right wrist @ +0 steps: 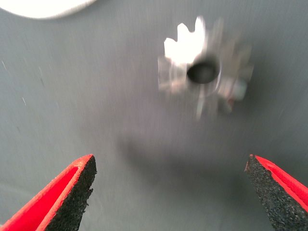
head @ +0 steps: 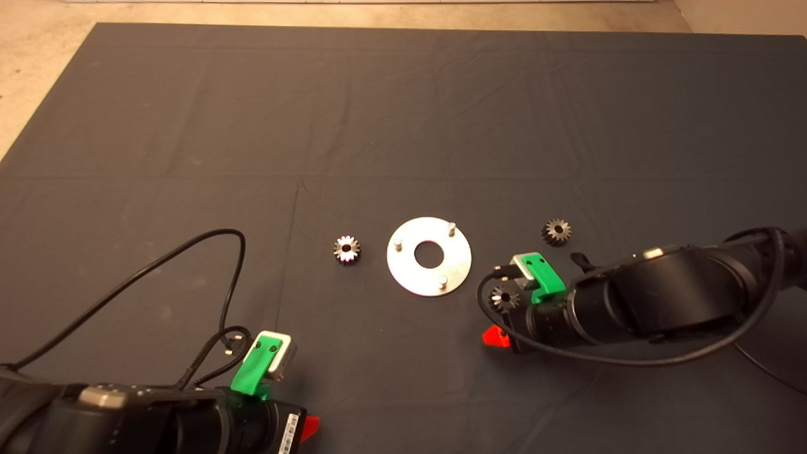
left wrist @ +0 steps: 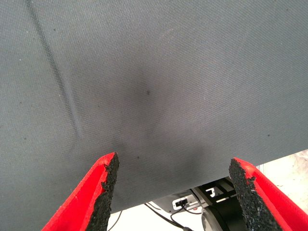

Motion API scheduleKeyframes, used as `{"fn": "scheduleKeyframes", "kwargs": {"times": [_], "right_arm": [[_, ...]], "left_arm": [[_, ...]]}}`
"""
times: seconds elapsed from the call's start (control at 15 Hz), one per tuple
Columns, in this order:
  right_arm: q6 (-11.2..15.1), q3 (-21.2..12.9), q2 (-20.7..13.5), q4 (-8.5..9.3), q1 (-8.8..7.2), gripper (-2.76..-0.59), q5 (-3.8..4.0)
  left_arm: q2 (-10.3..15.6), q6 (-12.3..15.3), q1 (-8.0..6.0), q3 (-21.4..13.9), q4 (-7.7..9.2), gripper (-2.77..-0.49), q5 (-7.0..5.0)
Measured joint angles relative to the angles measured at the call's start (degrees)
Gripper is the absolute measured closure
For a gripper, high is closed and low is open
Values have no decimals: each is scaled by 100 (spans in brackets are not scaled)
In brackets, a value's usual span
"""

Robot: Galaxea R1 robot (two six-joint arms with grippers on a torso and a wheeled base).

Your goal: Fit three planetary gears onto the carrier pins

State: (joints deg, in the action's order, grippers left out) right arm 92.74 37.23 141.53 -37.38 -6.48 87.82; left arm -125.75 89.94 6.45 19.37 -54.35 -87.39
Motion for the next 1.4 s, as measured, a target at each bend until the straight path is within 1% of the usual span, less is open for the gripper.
{"fn": "scheduleKeyframes", "kwargs": {"times": [0.2, 0.27, 0.53, 0.67, 0.93, 1.4], "right_arm": [[-126, 147, 51, 52, -185, -234, 2], [-146, 170, 56, 67, -218, -234, 2], [-195, 229, 74, 183, -262, -234, 5], [-209, 264, 81, 205, -310, -234, 7], [-231, 341, 85, 234, -308, -234, 2], [-367, 501, 86, 235, -307, -234, 2]], "left_arm": [[-5, 0, 0, 0, 0, -162, 1], [-16, -1, 0, 0, 0, -162, 2], [-16, 0, 0, 0, 0, -162, 0], [-16, 0, 0, 0, 0, -162, 0], [-13, 0, 0, 0, 0, -162, 0], [-13, -1, 0, 0, 0, -162, 0]]}}
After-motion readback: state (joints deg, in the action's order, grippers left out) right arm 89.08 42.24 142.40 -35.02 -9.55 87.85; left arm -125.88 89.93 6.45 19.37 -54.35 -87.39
